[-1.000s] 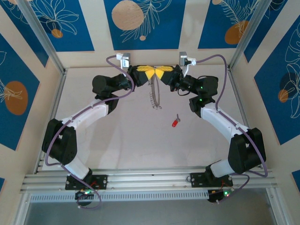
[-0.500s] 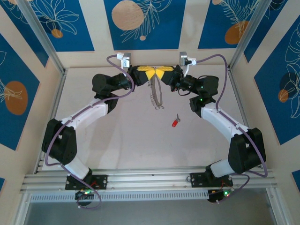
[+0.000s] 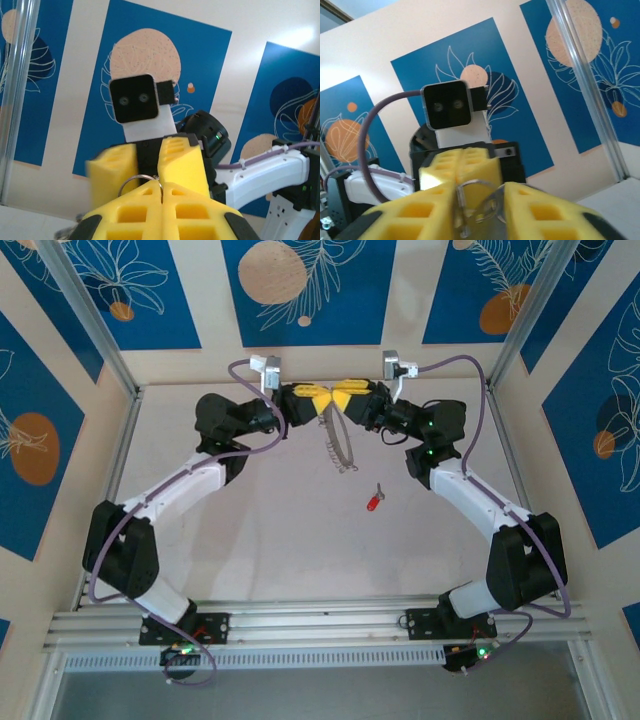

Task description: Put the keys on the keyring

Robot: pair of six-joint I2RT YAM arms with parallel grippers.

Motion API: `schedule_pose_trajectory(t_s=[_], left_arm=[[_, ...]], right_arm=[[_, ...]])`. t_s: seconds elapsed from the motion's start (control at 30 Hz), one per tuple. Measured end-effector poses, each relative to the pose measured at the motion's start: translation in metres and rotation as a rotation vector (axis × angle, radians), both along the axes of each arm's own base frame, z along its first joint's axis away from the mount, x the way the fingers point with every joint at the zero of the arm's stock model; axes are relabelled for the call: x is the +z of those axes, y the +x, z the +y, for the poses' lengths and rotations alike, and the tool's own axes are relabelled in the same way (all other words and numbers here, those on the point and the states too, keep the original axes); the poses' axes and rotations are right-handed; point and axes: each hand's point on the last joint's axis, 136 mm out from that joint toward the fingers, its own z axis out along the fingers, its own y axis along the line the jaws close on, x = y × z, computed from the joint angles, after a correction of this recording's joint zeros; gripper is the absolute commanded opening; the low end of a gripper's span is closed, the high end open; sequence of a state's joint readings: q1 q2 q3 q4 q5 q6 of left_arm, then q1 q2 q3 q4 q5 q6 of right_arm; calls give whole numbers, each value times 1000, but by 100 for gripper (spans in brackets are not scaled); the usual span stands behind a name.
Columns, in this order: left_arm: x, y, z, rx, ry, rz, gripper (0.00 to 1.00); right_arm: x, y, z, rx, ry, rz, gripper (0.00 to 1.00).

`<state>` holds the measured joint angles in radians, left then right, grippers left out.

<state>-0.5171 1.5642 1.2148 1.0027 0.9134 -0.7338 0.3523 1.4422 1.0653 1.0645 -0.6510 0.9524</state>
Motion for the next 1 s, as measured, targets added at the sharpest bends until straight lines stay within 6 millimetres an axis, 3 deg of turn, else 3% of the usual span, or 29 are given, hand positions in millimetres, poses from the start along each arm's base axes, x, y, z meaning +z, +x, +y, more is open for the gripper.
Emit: schedule_pose_trajectory(t_s=[0.13, 0.23, 0.33, 0.43, 0.53, 0.8, 0.9, 1.0], left_arm=[[-19, -9, -10, -32, 58, -6, 0], [-28, -10, -12, -27, 83, -18, 0], [-26, -14, -10, -10, 92, -65, 0], [-17, -20, -6, 9, 85, -132, 0], [-7, -25, -1, 43, 75, -195, 0], [0, -24, 10, 176, 86, -303, 0], [-1, -21, 12, 219, 94, -321, 0], [-2, -17, 13, 252, 102, -328, 0]], right_arm=[[9, 7, -22, -72, 17, 32, 49], [15, 0, -47, -158, 11, 43, 49], [22, -17, -64, -230, 2, 36, 50], [16, -29, -78, -295, -16, 60, 50], [-10, -22, -89, -358, -43, 143, 50], [-129, 4, -108, -461, -150, 493, 50], [-149, 6, -110, -469, -169, 549, 49], [-151, 8, -108, -459, -169, 553, 48]])
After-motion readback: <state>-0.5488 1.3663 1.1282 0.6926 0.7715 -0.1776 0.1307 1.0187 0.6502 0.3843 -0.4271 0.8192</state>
